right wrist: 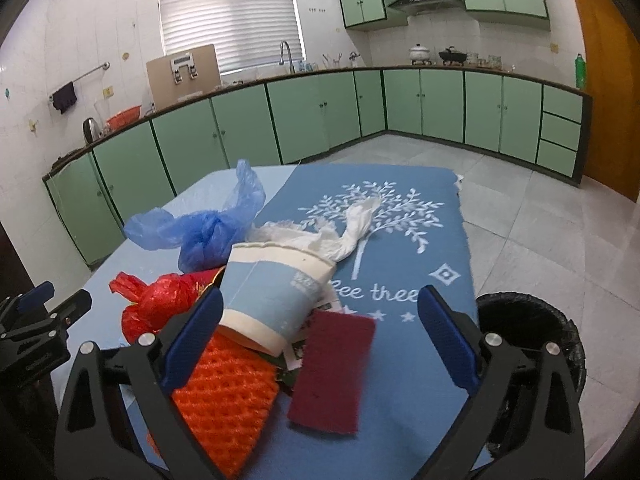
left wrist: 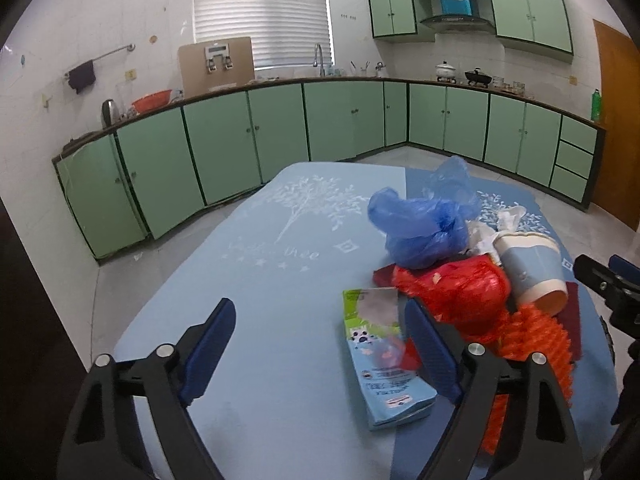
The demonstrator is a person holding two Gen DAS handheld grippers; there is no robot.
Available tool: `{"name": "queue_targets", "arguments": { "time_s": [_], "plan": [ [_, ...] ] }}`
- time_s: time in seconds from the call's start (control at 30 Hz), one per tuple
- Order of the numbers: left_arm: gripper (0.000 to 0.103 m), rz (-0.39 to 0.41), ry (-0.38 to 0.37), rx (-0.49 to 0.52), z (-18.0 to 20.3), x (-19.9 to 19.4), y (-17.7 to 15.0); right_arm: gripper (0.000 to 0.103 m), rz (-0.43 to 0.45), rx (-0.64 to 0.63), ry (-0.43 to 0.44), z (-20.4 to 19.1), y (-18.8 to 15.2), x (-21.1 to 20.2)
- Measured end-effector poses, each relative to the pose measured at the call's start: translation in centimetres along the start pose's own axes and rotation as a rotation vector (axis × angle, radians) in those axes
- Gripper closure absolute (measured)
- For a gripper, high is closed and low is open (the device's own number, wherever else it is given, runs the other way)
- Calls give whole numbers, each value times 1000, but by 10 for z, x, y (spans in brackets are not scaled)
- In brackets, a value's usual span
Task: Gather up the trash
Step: 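Reach the right gripper to the white-blue paper cup and grasp it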
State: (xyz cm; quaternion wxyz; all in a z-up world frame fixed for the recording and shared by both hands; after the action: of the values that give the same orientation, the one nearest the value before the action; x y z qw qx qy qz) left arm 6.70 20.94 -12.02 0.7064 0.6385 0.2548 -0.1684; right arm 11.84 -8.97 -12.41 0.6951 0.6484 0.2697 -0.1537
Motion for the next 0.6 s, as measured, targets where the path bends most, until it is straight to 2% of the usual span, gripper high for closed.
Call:
{"name": "queue_targets", "arguments": {
  "time_s": [0.2,0.6],
  "plan": [
    [18,-28,-18,-10,-2,7,-9,8,-8,-45,5,-19,-4,8],
    [18,-11,20,-47,-24,16,-3,9,-26,-86,-4,-38,-7,27]
  ]
}}
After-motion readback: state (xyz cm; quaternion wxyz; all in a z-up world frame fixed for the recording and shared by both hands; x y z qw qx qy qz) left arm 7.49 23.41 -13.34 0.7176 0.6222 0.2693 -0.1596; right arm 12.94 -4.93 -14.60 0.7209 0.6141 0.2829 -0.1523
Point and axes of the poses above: each gripper's, at about its wrist camera, not at the fingertips, and x roughly the way its jaws point, z to its right, y to its top, the point moved 7 cm from there along x, roughly the way its jaws point, and after that the axes turned 14 degrees about -y, right-handed, at the moved point
